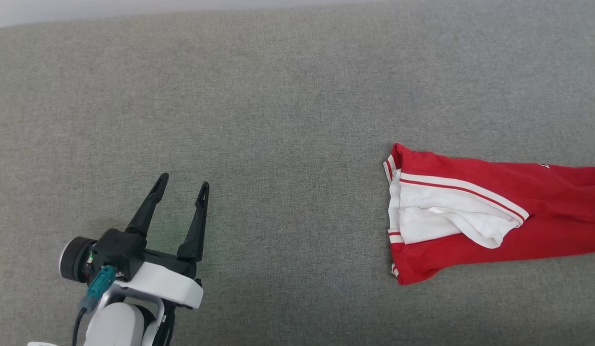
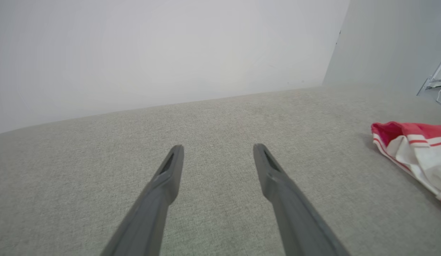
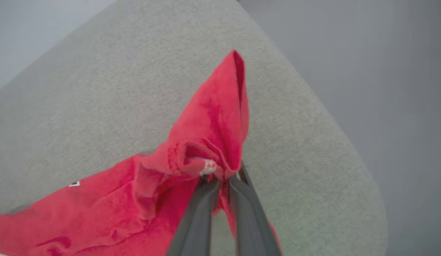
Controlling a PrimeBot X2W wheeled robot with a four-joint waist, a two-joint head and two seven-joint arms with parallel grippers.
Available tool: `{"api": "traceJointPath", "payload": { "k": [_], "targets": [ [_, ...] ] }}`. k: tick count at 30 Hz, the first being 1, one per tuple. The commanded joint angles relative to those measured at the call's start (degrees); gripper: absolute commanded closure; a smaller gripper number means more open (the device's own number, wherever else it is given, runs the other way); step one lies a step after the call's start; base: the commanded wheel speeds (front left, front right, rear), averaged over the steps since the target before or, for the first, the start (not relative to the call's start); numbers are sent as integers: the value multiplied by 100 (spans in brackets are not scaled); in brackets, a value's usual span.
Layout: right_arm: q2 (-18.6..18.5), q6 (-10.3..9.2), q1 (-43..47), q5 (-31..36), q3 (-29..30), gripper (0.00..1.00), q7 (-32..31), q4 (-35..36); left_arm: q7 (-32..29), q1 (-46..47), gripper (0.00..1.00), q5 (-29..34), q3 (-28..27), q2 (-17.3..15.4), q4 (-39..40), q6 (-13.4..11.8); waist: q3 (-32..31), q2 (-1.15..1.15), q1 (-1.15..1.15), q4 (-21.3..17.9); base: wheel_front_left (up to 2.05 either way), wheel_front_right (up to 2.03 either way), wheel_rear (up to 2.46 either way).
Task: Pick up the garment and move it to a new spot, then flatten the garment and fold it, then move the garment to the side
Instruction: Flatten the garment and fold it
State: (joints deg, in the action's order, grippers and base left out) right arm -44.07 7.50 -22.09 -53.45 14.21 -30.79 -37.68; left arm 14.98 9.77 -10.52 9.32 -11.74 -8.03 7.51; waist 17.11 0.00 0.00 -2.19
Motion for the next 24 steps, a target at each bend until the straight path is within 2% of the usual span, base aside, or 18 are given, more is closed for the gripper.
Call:
{"api": "traceJointPath", "payload": {
  "k": [1,8,9,16,24],
  "targets": [
    [53,-3,77,-99,-136,100,-114,237,27,17,0,-23,11,15,-40,-6,-44,0,0,8,0,0,0],
    [287,-3,658,-299,-861,100,-505,1798,27,-156,0,-64,-35,121,-143,-6,-235,0,0,144,0,0,0],
    [287,-3,658,-299,-861,100,-505,1798,27,-156,0,-64,-35,121,-143,-6,-235,0,0,144,0,0,0],
    [684,-3,1063,-333,-1591,100,-920,3355,27,-254,0,-161,-24,218,-255,-6,-395,0,0,450,0,0,0],
    [989,-2,1284,64,-2326,100,-1263,4269,28,-369,0,-185,-41,346,-232,-6,-574,0,0,908,0,0,0]
  ]
}}
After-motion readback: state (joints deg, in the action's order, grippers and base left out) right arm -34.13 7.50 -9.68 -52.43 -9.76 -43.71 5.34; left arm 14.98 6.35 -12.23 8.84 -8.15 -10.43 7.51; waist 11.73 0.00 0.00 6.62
